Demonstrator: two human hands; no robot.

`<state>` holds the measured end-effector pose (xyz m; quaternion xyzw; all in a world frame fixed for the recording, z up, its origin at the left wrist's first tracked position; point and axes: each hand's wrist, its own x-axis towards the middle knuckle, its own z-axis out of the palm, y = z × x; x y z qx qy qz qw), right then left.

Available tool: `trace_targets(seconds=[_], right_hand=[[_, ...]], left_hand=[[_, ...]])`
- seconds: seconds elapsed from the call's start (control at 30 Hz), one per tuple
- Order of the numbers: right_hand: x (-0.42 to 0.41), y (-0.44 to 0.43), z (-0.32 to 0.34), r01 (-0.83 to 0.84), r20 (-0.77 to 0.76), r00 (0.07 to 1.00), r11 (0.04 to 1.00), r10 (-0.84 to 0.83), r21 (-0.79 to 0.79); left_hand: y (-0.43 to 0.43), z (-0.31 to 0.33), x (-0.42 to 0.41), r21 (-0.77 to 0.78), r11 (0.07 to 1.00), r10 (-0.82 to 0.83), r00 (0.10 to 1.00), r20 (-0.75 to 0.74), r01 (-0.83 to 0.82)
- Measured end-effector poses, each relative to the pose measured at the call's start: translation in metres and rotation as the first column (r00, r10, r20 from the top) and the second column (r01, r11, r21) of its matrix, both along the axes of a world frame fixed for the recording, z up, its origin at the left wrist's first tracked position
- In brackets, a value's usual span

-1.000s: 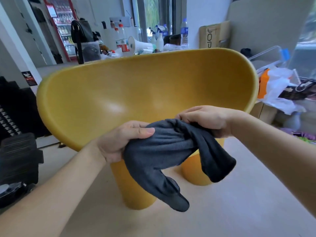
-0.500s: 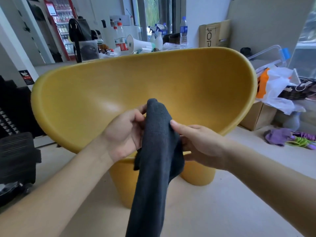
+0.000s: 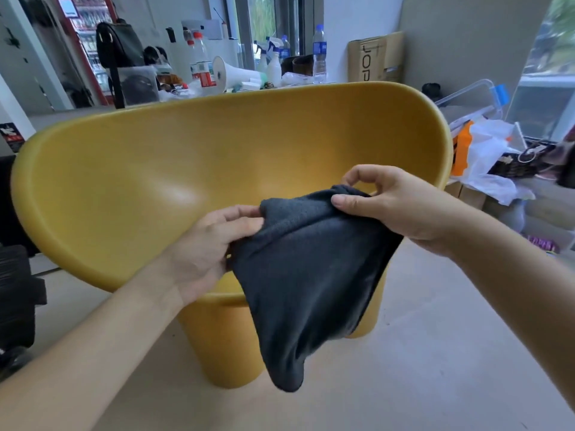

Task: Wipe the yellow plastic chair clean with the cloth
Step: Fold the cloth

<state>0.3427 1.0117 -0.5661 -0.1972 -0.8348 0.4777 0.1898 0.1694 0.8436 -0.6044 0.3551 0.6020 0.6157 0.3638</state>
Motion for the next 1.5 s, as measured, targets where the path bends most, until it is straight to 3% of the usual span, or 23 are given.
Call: trace_targets(seconds=[0.1, 0.17, 0.2, 0.27, 0.3, 0.33, 0.37, 0.43, 0.47, 0.5, 0.57, 0.67, 0.73, 0.8, 0.87, 0.93, 1.03, 1.13, 1.2, 1.27, 1.33, 1.43, 1.5], right_hand=[[0.02, 0.025, 0.015, 0.067, 0.026, 0.998, 0.995, -0.065, -0.076], [0.031, 0.035, 0.021, 0.038, 0.105, 0.994, 0.994, -0.027, -0.104], [0.033, 0.038, 0.021, 0.025, 0.189, 0.982, 1.0, -0.021, -0.019], [0.025, 0.045, 0.017, -0.029, 0.341, 0.936, 0.944, -0.089, 0.327], [0.018, 0.046, 0.016, -0.049, 0.358, 0.921, 0.866, -0.153, 0.497], [0.013, 0.047, 0.017, -0.045, 0.344, 0.916, 0.802, -0.205, 0.596], [0.012, 0.051, 0.019, -0.034, 0.325, 0.917, 0.77, -0.229, 0.637], [0.016, 0.063, 0.033, -0.016, 0.286, 0.941, 0.822, -0.18, 0.569], [0.02, 0.066, 0.047, 0.008, 0.245, 0.963, 0.92, -0.112, 0.391], [0.024, 0.065, 0.064, 0.005, 0.193, 0.981, 0.992, -0.03, 0.13], [0.024, 0.063, 0.107, -0.038, 0.085, 0.994, 0.96, 0.063, -0.276], [0.015, 0.069, 0.2, -0.005, -0.124, 0.991, 0.917, -0.048, -0.399], [0.006, 0.073, 0.285, 0.044, -0.262, 0.938, 0.827, -0.227, -0.56], [0.004, 0.077, 0.36, 0.12, -0.22, 0.915, 0.751, -0.337, -0.65], [0.012, 0.061, 0.411, 0.143, -0.078, 0.963, 0.737, -0.256, -0.66], [0.024, 0.039, 0.44, 0.073, -0.007, 0.996, 0.814, -0.094, -0.577], [0.039, 0.03, 0.473, 0.174, 0.243, 0.964, 0.952, -0.111, -0.252], [0.047, 0.039, 0.508, 0.24, 0.36, 0.922, 0.939, -0.14, -0.247], [0.053, 0.048, 0.523, 0.213, 0.36, 0.926, 0.944, -0.113, -0.252], [0.059, 0.054, 0.537, 0.095, 0.379, 0.925, 0.958, 0.015, -0.27], [0.062, 0.057, 0.548, -0.089, 0.426, 0.883, 0.96, 0.199, -0.264], [0.056, 0.064, 0.553, -0.375, 0.615, 0.73, 0.927, 0.297, -0.003], [0.043, 0.071, 0.55, -0.469, 0.637, 0.741, 0.843, 0.213, 0.263]], left_hand=[[-0.012, 0.01, -0.021, 0.081, 0.994, 0.075, 0.996, -0.038, -0.072], [-0.021, 0.021, -0.027, -0.077, 0.997, -0.021, 0.948, -0.317, -0.004], [-0.024, 0.025, -0.029, -0.198, 0.978, -0.052, 0.844, -0.533, -0.065], [-0.025, 0.032, -0.03, -0.167, 0.91, 0.034, 0.469, -0.882, -0.379], [-0.026, 0.035, -0.031, -0.089, 0.874, 0.075, 0.314, -0.946, -0.478], [-0.027, 0.037, -0.035, -0.033, 0.858, 0.116, 0.256, -0.96, -0.513], [-0.029, 0.037, -0.043, -0.017, 0.863, 0.157, 0.301, -0.941, -0.504], [-0.036, 0.045, -0.056, -0.017, 0.952, 0.205, 0.683, -0.701, -0.304], [-0.041, 0.052, -0.059, 0.032, 0.983, 0.175, 0.859, -0.481, -0.183], [-0.044, 0.062, -0.06, 0.062, 0.988, 0.151, 0.951, -0.271, -0.139], [-0.046, 0.101, -0.056, 0.039, 0.988, 0.15, 0.987, -0.065, -0.148], [-0.03, 0.209, -0.043, 0.039, 0.967, 0.251, 0.968, 0.02, -0.251], [-0.014, 0.301, -0.04, 0.098, 0.926, 0.352, 0.929, 0.116, -0.364], [-0.001, 0.384, -0.034, 0.133, 0.916, 0.345, 0.911, 0.226, -0.379], [0.0, 0.439, -0.018, 0.06, 0.961, 0.243, 0.931, 0.272, -0.269], [-0.011, 0.463, 0.008, -0.05, 0.99, 0.144, 0.955, 0.258, -0.135], [-0.027, 0.494, 0.048, -0.225, 0.936, 0.316, 0.927, 0.2, -0.27], [-0.031, 0.523, 0.064, -0.358, 0.914, 0.251, 0.959, 0.131, -0.191], [-0.028, 0.538, 0.075, -0.504, 0.859, 0.076, 0.995, -0.059, -0.095], [-0.02, 0.552, 0.087, -0.618, 0.753, -0.046, 0.919, -0.392, -0.226], [-0.01, 0.567, 0.096, -0.573, 0.705, -0.09, 0.749, -0.657, -0.418], [-0.002, 0.573, 0.088, -0.494, 0.708, -0.06, 0.653, -0.755, -0.505], [0.001, 0.569, 0.071, -0.49, 0.71, -0.065, 0.646, -0.761, -0.506]])
